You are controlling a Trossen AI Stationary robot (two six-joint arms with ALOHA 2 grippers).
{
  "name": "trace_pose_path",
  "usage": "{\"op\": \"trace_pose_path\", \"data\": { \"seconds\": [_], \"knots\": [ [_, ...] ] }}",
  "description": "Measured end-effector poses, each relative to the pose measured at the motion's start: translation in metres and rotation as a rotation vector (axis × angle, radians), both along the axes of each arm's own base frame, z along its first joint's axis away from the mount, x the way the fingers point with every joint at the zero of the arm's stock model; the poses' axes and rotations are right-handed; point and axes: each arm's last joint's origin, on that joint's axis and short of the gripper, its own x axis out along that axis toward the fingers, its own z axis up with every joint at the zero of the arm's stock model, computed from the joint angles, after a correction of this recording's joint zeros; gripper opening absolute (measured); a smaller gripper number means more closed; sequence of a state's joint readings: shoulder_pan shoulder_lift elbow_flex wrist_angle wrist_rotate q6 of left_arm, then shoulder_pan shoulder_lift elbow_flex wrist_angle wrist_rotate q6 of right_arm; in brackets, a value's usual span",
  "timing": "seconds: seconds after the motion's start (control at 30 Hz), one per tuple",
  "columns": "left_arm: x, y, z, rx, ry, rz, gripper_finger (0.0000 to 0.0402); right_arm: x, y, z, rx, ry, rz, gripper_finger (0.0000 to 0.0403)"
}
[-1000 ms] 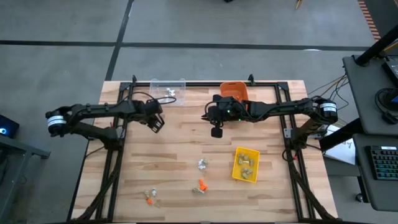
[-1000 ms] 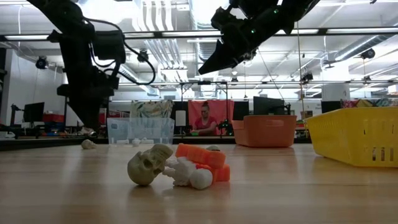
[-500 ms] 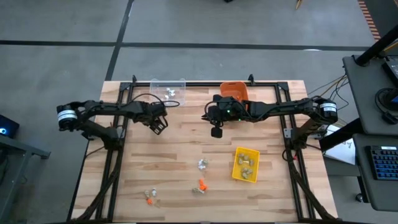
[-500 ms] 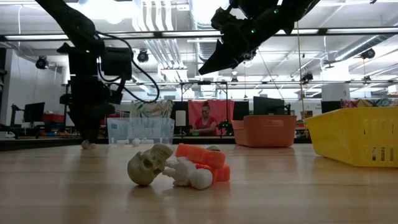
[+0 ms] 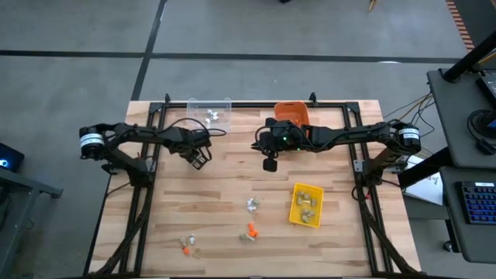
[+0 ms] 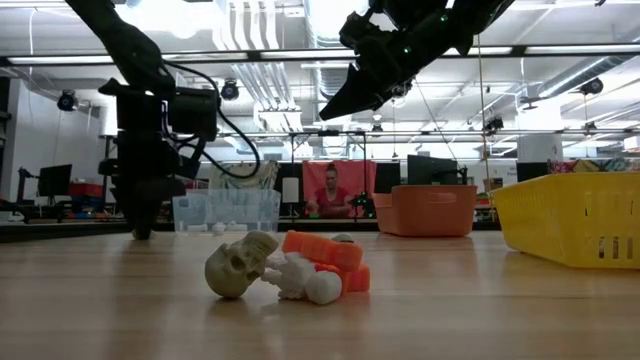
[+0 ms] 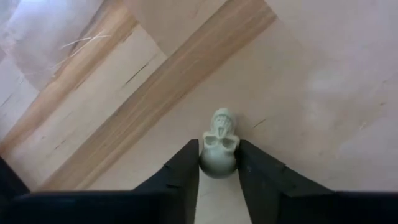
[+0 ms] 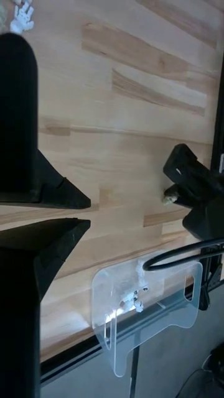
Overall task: Sort Halloween decoration
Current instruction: Put the gray skull toy into the yellow bin
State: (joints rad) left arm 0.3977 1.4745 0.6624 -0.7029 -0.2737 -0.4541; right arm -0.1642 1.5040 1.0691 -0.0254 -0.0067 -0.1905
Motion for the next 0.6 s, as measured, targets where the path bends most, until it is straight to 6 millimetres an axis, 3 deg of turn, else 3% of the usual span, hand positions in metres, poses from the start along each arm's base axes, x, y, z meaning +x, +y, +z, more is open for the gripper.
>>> {"op": "trace_pose_path", "data": {
  "seconds": [0.17,0.33,0.6],
  "knots": [
    [-0.003,-0.001,0.005,0.009,-0.022,0.007,0.0030,0.000,0.000,0.000,0.000,0.000,0.000,0.0028],
    [-0.004,-0.005,0.018,0.044,-0.091,-0.006,0.0020,0.000,0.000,0.000,-0.005,0.001,0.003,0.0028],
    [0.008,-0.031,0.070,0.189,-0.509,-0.177,0.0022,0.002,0.006,0.001,0.046,-0.083,0.221,0.0028]
  ]
}}
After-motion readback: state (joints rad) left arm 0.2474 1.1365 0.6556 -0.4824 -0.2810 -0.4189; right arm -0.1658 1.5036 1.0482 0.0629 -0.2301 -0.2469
